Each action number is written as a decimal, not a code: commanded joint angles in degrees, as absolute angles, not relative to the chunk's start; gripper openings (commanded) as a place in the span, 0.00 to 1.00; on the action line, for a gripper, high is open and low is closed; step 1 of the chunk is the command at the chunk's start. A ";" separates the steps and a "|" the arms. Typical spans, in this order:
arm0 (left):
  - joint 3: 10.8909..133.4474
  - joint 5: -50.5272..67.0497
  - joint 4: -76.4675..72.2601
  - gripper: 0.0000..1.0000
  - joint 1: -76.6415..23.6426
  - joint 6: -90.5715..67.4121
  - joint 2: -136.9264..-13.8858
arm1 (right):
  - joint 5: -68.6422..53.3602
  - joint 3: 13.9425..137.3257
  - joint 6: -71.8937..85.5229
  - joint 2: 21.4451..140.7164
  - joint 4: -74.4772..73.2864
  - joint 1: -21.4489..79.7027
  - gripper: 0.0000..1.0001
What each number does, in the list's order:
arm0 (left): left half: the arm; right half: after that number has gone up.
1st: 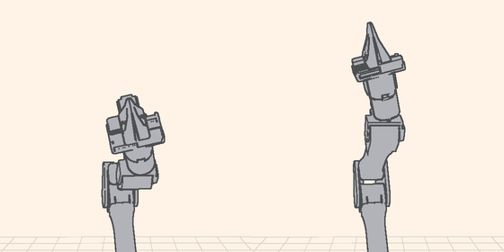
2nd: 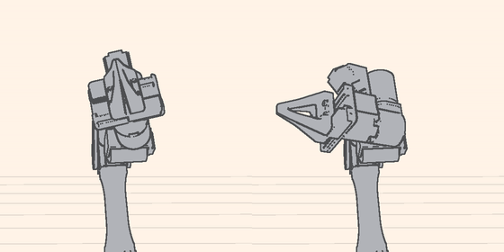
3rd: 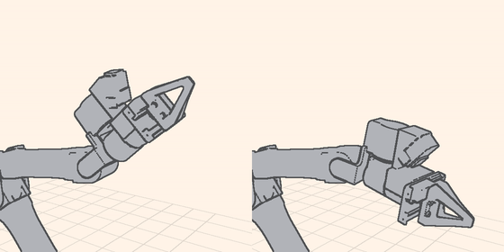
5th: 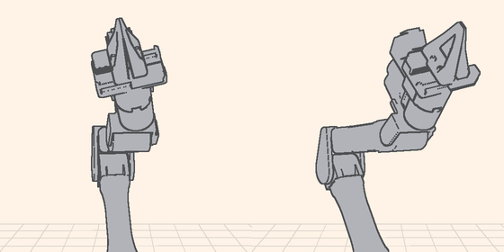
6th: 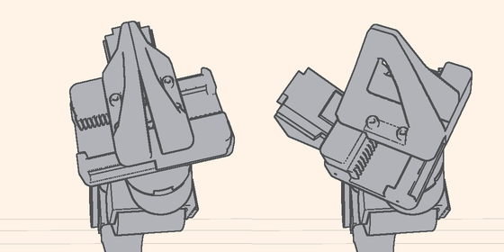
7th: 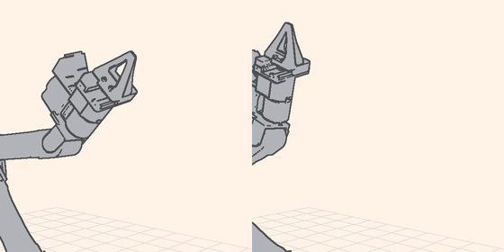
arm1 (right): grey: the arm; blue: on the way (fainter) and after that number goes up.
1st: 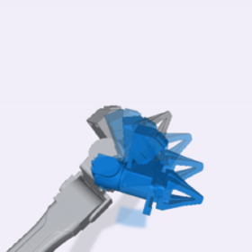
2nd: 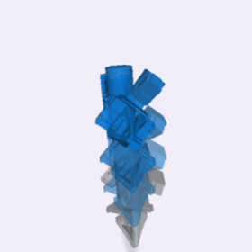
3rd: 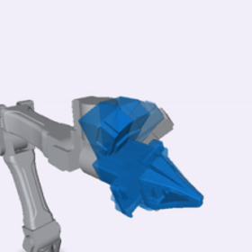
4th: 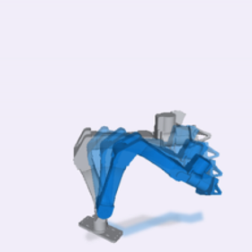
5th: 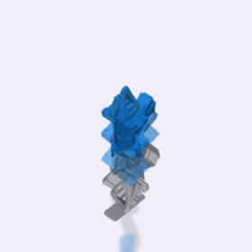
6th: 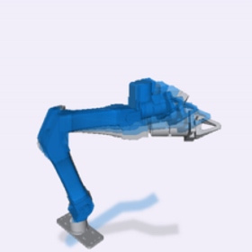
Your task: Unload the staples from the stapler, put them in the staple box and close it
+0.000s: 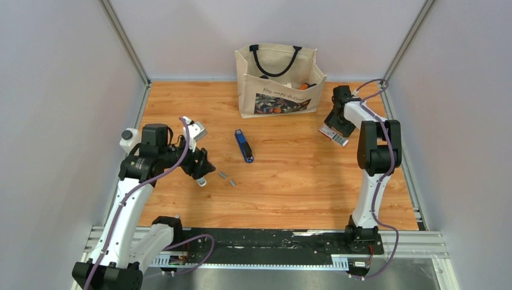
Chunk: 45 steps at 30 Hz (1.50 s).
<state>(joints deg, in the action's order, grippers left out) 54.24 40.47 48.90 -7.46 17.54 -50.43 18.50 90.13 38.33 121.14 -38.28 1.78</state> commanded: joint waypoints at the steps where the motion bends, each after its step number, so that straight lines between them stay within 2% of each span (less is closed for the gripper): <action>1: 54.76 41.92 49.48 0.73 -7.21 19.16 -48.08 | 17.75 83.51 38.85 118.48 -39.46 4.30 0.71; 18: 51.77 42.36 50.19 0.73 -7.21 20.21 -45.79 | 19.60 62.94 50.71 102.57 -39.29 14.67 0.71; 37: 50.54 42.45 49.48 0.73 -7.21 21.89 -49.66 | 21.88 58.71 68.63 100.11 -44.56 33.13 0.72; 45: 50.18 42.01 49.66 0.73 -7.21 22.50 -49.13 | 22.41 60.03 70.67 100.64 -45.17 36.74 0.73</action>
